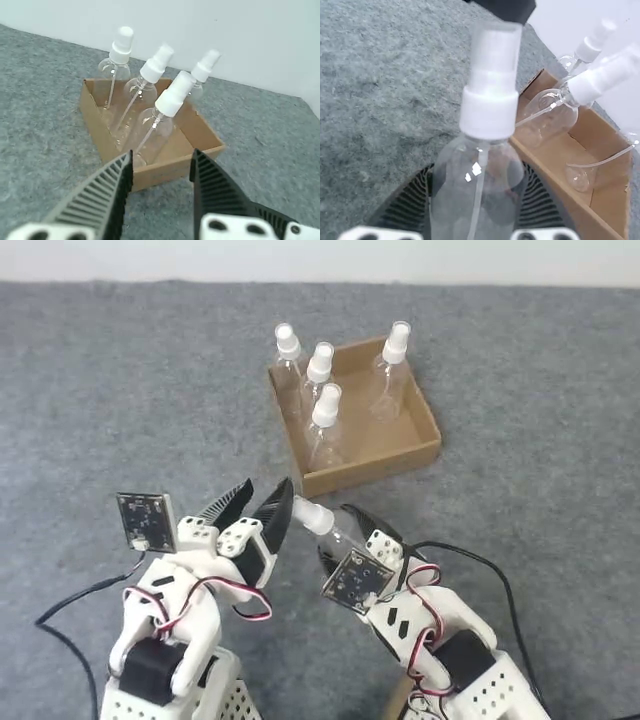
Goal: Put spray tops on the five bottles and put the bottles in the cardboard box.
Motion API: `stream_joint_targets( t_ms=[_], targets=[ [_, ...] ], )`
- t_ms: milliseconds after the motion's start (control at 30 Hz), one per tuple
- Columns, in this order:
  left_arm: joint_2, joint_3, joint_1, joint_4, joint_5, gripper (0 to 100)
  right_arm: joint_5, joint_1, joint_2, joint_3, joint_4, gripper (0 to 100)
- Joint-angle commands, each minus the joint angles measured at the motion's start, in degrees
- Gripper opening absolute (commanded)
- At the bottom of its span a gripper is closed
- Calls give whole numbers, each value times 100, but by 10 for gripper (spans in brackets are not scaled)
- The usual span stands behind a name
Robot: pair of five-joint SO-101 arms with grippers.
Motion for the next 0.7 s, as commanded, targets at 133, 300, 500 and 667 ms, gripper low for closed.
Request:
stream_joint_targets(
  t_ms=[133,300,500,667],
  targets=[
    [-97,31,-914,-343,369,173,-70,48,-171,-185,-154,6],
    [-97,31,-1319,-334,475,173,-70,48,-171,-193,-154,6],
    [-97,312,-1336,-352,466,173,-712,57,-171,-281,-154,6],
    [-97,400,-1327,-360,457,173,-1090,57,-171,-352,-154,6]
  ],
)
